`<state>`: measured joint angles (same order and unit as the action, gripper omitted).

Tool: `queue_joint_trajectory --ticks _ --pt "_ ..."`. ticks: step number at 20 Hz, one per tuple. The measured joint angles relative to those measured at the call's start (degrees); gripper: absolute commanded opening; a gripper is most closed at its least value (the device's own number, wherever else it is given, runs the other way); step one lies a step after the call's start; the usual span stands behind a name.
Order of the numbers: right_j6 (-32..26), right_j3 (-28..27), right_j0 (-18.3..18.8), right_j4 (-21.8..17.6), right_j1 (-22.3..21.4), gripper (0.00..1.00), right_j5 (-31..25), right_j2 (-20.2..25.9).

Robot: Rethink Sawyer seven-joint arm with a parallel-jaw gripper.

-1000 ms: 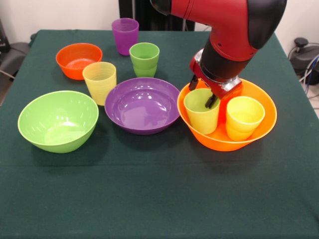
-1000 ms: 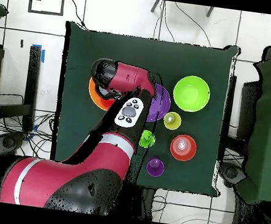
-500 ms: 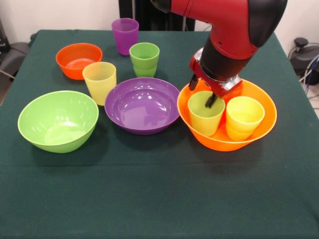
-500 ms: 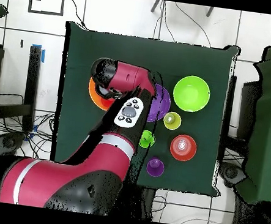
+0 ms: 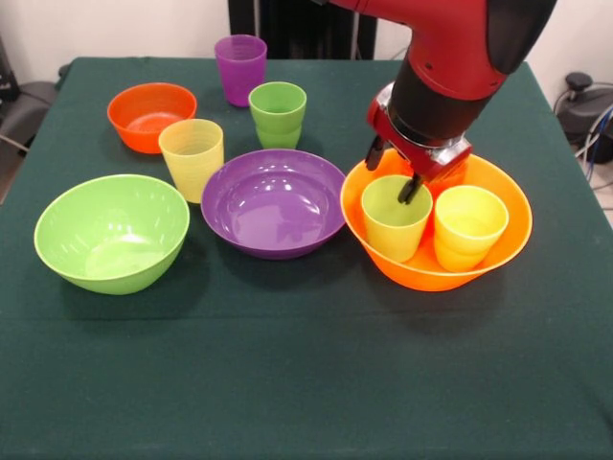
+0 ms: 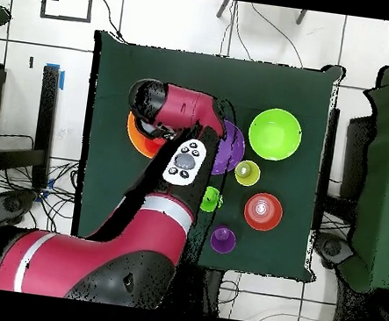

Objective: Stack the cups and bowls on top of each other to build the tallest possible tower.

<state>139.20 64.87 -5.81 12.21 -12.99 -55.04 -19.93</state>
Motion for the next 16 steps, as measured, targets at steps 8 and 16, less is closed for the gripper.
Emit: queue_joint_trajectory --ticks 8,16 --pt "0.0 0.01 0.0 -0.15 -1.55 1.0 0.01 0.0" --pt "0.0 0.22 0.41 -0.21 -4.31 1.0 0.0 0.01"
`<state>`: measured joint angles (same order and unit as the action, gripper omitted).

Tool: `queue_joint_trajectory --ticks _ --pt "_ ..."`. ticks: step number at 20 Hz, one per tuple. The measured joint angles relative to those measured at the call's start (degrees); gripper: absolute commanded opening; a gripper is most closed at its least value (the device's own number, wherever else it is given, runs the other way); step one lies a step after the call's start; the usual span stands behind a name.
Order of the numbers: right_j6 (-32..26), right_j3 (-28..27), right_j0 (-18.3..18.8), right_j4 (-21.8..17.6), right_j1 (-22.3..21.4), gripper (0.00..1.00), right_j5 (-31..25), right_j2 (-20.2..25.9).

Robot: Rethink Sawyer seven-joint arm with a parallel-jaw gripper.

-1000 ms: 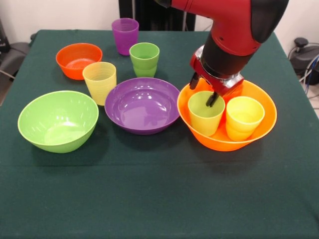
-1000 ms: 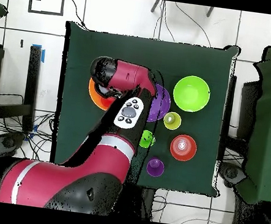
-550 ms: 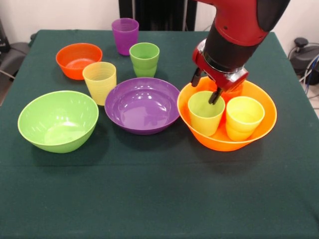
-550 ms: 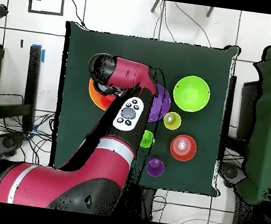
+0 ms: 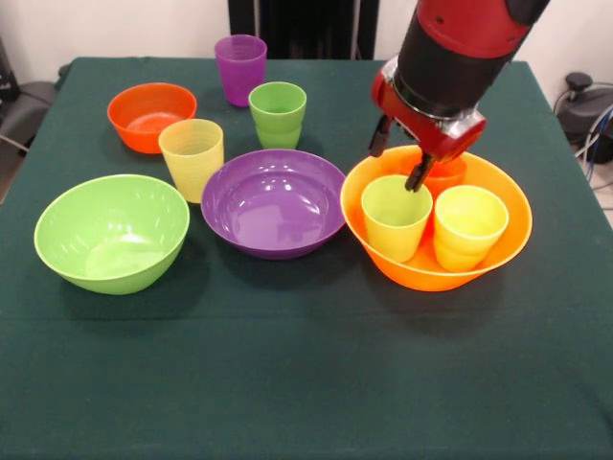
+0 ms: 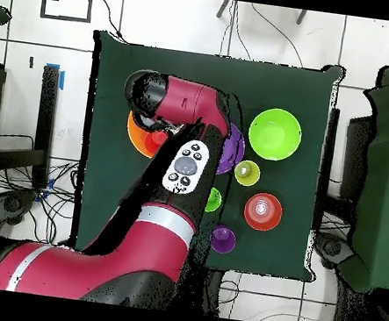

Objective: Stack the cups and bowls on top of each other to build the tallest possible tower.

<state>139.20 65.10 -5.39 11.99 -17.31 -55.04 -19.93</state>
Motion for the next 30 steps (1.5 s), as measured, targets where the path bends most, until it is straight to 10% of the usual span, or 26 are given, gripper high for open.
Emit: queue_joint_trajectory --ticks 15,30 --pt "-0.01 -0.26 7.99 -0.68 -8.85 1.0 -1.45 -0.03" --pt "-1.02 -8.45 16.29 -7.08 -7.2 1.0 -2.22 3.14"
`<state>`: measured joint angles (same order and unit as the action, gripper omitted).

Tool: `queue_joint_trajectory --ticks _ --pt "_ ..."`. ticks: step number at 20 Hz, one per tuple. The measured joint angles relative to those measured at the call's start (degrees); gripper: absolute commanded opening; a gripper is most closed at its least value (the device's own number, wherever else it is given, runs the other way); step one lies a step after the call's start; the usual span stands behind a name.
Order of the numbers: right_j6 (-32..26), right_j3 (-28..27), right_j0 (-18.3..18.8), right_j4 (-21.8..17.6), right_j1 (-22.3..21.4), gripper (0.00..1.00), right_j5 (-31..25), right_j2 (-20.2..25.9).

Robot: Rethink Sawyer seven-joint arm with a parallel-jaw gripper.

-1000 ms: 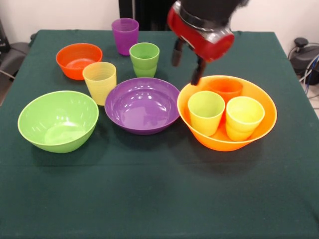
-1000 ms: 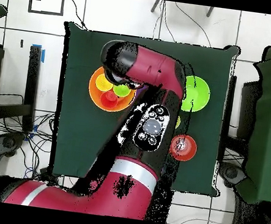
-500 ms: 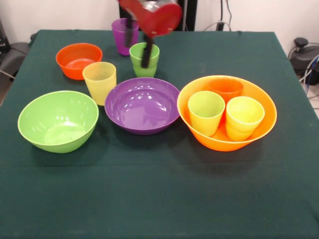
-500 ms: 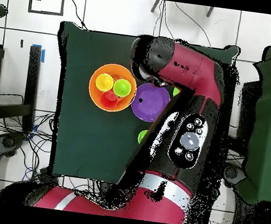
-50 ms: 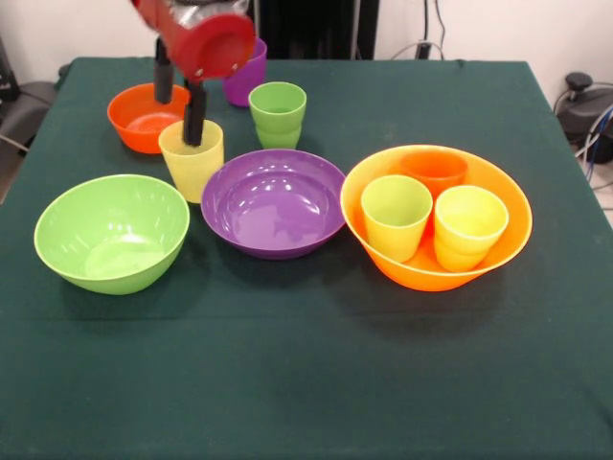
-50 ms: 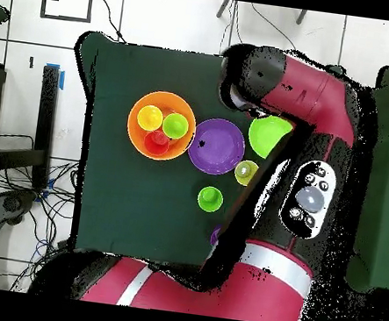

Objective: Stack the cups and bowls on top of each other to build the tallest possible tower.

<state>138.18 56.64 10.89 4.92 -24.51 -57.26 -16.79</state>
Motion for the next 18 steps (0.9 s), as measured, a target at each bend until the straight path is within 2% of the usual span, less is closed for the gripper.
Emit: queue_joint_trajectory --ticks 10,18 --pt "0.0 -5.12 0.32 -1.24 6.31 1.0 0.3 2.91" --pt "0.0 -6.11 -0.38 -1.26 9.51 1.0 1.32 3.69"
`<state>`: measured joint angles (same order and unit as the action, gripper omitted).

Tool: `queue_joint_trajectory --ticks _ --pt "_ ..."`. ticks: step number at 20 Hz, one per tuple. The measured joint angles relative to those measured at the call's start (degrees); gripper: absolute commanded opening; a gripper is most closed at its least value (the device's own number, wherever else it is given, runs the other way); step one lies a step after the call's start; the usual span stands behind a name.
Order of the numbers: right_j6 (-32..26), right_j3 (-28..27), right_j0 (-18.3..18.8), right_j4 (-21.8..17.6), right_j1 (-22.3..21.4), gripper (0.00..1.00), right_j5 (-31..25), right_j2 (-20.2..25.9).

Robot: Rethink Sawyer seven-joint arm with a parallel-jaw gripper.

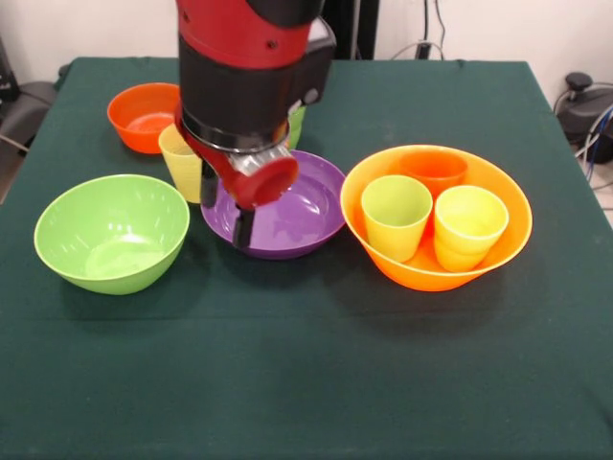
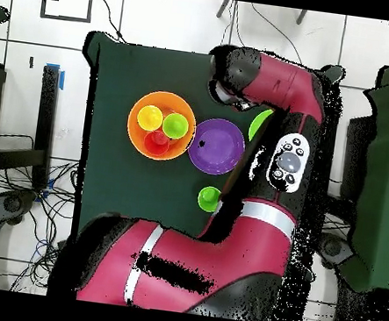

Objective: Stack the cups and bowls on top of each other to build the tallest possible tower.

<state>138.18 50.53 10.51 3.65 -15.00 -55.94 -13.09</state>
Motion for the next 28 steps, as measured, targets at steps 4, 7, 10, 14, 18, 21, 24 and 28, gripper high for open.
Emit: queue_joint_trajectory --ticks 4,7,10,14,18,21,24,28 --pt "0.0 -0.01 -0.51 0.0 1.06 1.0 0.18 0.01" --pt "0.0 -0.01 -0.6 0.0 1.58 1.0 0.18 0.1" --pt "0.0 -0.01 -0.6 0.01 1.95 1.0 0.18 0.35" --pt "0.0 0.0 -0.63 0.01 2.1 1.0 0.27 0.48" --pt "0.0 0.05 -0.76 0.01 2.1 1.0 1.22 0.51" --pt "0.0 0.21 -0.91 0.02 2.09 1.0 2.14 0.54" --pt "0.0 0.51 -1.09 0.05 2.09 1.0 3.47 0.59" --pt "0.0 0.84 -1.43 0.07 2.12 1.0 4.88 0.63"
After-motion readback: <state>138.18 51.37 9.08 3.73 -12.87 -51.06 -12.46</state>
